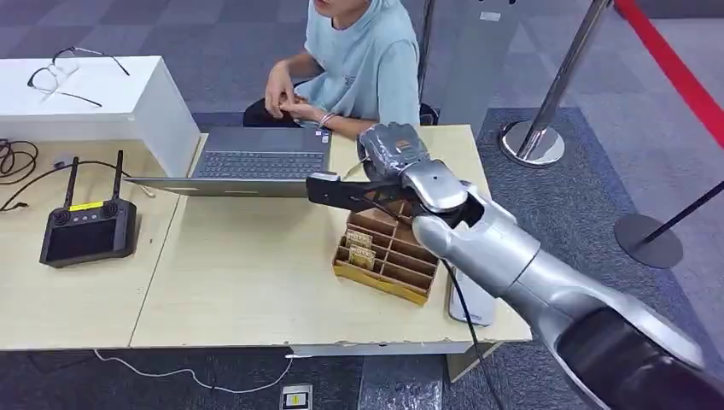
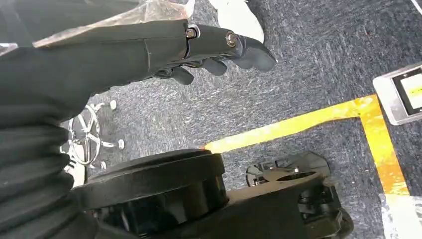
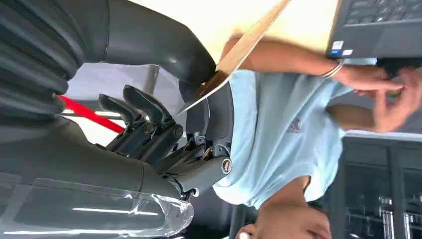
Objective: Pass the card to the sensor for recognition and then transmit it.
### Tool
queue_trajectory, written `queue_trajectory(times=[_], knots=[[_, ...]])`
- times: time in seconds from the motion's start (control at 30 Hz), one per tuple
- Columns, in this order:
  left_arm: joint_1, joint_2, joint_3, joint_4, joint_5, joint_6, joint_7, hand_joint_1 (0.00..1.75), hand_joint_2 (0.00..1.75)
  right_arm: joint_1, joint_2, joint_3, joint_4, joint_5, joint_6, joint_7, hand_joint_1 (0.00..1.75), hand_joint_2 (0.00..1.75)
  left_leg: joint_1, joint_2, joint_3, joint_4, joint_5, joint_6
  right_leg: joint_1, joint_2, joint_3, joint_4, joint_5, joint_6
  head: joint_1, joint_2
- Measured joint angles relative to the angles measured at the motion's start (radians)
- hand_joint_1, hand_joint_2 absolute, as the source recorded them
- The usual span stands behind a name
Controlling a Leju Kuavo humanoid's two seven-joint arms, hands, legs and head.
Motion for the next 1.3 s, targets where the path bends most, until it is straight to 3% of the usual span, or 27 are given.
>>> queue_trajectory(times=[0.3, 0.57, 0.87, 1.13, 1.3], knots=[[0.001, 0.004, 0.019, 0.000, 0.047, -0.038, 0.012, 0.00, 0.00, -0.014, -0.008, -0.014, -0.002, -0.006, -0.015, -0.002, 1.75, 1.75, 0.000, 0.000, 0.000, 0.000, 0.000, 0.000, 0.000, 0.000, 0.000, 0.000, 0.000, 0.000, 0.000, 0.000], [0.001, 0.013, 0.051, 0.002, 0.081, -0.053, -0.032, 0.00, 0.00, -0.032, 0.004, -0.014, 0.000, 0.000, -0.024, -0.023, 1.75, 1.75, 0.000, 0.000, 0.000, 0.000, 0.000, 0.000, 0.000, 0.000, 0.000, 0.000, 0.000, 0.000, 0.000, 0.000], [0.001, 0.031, 0.089, 0.004, 0.110, -0.084, -0.006, 0.00, 0.00, -0.056, 0.042, -0.013, 0.019, 0.001, -0.050, -0.047, 1.75, 1.75, 0.000, 0.000, 0.000, 0.000, 0.000, 0.000, 0.000, 0.000, 0.000, 0.000, 0.000, 0.000, 0.000, 0.000], [0.001, 0.047, 0.106, 0.004, 0.100, -0.060, -0.045, 0.00, 0.00, -0.056, 0.043, -0.013, 0.018, 0.007, -0.053, -0.048, 1.75, 1.75, 0.000, 0.000, 0.000, 0.000, 0.000, 0.000, 0.000, 0.000, 0.000, 0.000, 0.000, 0.000, 0.000, 0.000], [0.001, 0.050, 0.108, 0.005, 0.111, -0.056, 0.014, 0.00, 0.00, -0.054, 0.042, -0.013, 0.018, 0.014, -0.051, -0.047, 1.75, 1.75, 0.000, 0.000, 0.000, 0.000, 0.000, 0.000, 0.000, 0.000, 0.000, 0.000, 0.000, 0.000, 0.000, 0.000]])
